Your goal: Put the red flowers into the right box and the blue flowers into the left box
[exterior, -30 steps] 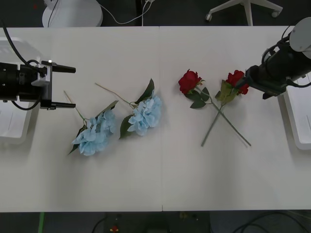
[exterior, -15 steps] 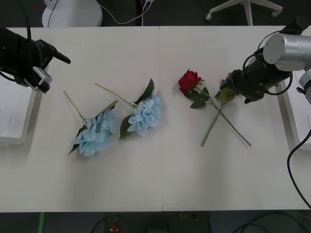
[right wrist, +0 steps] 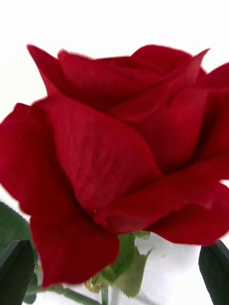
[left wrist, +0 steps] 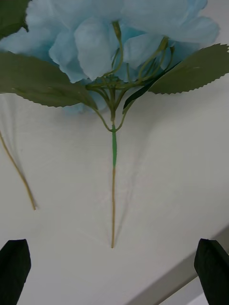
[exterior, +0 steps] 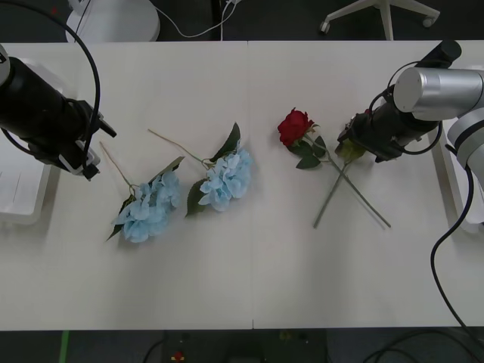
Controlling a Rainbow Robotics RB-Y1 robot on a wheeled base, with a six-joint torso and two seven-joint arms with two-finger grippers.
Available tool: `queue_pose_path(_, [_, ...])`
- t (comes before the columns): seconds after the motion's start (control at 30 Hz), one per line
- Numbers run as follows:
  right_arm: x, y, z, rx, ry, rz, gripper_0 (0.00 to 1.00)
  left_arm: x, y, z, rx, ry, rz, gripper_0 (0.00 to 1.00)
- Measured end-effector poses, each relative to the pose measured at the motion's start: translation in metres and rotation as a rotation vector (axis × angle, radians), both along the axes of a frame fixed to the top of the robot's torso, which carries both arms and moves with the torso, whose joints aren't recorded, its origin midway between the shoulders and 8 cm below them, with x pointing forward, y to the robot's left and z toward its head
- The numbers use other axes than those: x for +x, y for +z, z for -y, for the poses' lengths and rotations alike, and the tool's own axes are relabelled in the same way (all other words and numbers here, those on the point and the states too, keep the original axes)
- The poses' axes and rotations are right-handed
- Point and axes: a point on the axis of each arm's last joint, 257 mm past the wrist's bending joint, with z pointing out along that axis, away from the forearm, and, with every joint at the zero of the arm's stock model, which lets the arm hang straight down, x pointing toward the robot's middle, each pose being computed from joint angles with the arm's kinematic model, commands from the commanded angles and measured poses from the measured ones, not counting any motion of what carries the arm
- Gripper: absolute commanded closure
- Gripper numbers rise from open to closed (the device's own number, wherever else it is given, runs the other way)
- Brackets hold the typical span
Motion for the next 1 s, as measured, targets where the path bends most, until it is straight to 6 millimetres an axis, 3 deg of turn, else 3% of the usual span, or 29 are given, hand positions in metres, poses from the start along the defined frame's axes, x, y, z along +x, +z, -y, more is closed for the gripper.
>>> queue_pose_path(0.53, [0.003, -0.012, -0.004, -0.048, 0.009, 0.013, 0.00, 0.025, -0.077, 0.010, 0.066, 0.101, -0.052, 0.00])
queue_pose_path(0.83, [0.006, -0.017, -0.004, -0.061, 0.005, 0.023, 0.00, 0.033, -0.111, 0.022, 0.073, 0.132, -0.057, 0.00])
queue_pose_path(0.93, [0.005, -0.019, -0.004, -0.066, 0.006, 0.021, 0.14, 0.034, -0.119, 0.022, 0.072, 0.146, -0.063, 0.00])
queue_pose_path(0.97, [0.005, -0.019, -0.004, -0.067, 0.006, 0.021, 0.22, 0.034, -0.121, 0.022, 0.073, 0.148, -0.061, 0.10])
queue_pose_path(1.0, [0.005, -0.019, -0.003, -0.068, 0.006, 0.021, 0.32, 0.035, -0.121, 0.022, 0.075, 0.149, -0.057, 0.10])
